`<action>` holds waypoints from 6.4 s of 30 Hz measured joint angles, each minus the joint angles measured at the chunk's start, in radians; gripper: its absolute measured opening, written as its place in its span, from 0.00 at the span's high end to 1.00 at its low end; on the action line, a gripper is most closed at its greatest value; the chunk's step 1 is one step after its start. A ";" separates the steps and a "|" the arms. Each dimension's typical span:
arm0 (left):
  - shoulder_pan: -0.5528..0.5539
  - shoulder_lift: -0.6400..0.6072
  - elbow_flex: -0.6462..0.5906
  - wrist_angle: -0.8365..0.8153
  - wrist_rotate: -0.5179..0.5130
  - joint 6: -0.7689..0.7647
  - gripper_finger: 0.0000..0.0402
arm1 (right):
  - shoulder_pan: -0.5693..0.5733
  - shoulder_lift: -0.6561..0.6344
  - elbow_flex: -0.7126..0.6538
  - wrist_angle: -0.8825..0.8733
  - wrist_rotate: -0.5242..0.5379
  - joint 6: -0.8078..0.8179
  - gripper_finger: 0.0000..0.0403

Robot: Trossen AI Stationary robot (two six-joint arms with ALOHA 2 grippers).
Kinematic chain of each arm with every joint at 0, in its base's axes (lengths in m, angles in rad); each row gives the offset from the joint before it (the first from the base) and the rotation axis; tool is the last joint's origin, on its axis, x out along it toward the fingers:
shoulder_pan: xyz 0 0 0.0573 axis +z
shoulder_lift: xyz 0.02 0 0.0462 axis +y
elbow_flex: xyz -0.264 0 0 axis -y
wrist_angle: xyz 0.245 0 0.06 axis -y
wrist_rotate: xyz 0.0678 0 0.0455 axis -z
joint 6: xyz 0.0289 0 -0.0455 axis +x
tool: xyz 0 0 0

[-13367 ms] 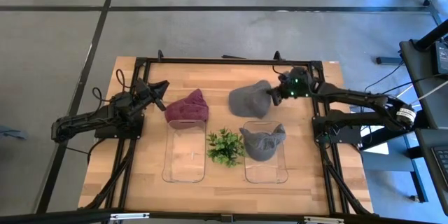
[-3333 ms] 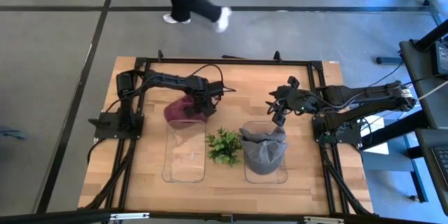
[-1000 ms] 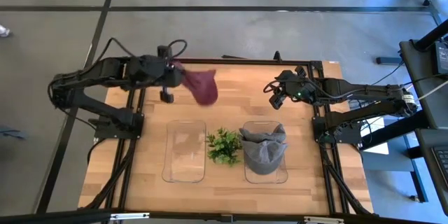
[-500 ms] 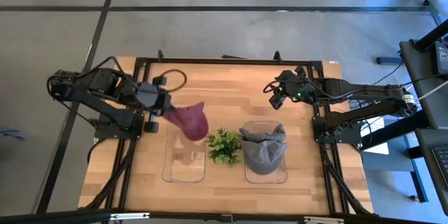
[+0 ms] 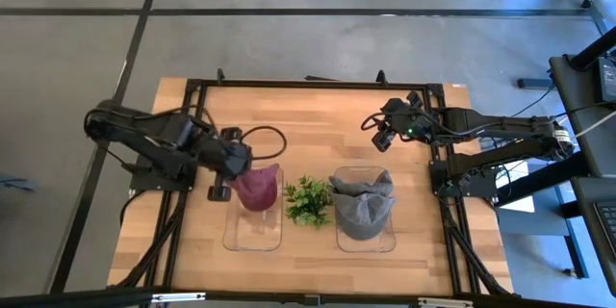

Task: Pick & Place hat
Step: Put the red cap into the left transparent bin, then return to Home Position

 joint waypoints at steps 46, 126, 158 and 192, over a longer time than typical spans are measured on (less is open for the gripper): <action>0.323 0.144 0.000 -0.050 0.197 0.179 0.71 | 0.000 0.000 0.000 -0.003 0.000 -0.026 0.56; 0.774 -1.084 -1.357 1.427 0.307 0.062 0.72 | 0.016 -0.897 -0.982 1.048 -0.231 -0.136 0.56; 0.749 -1.299 -1.485 1.378 0.112 0.099 0.72 | 0.016 -1.053 -0.982 0.814 -0.166 -0.190 0.56; 0.749 -1.296 -1.485 1.381 0.119 0.116 0.72 | 0.016 -1.049 -0.982 0.815 -0.195 -0.185 0.56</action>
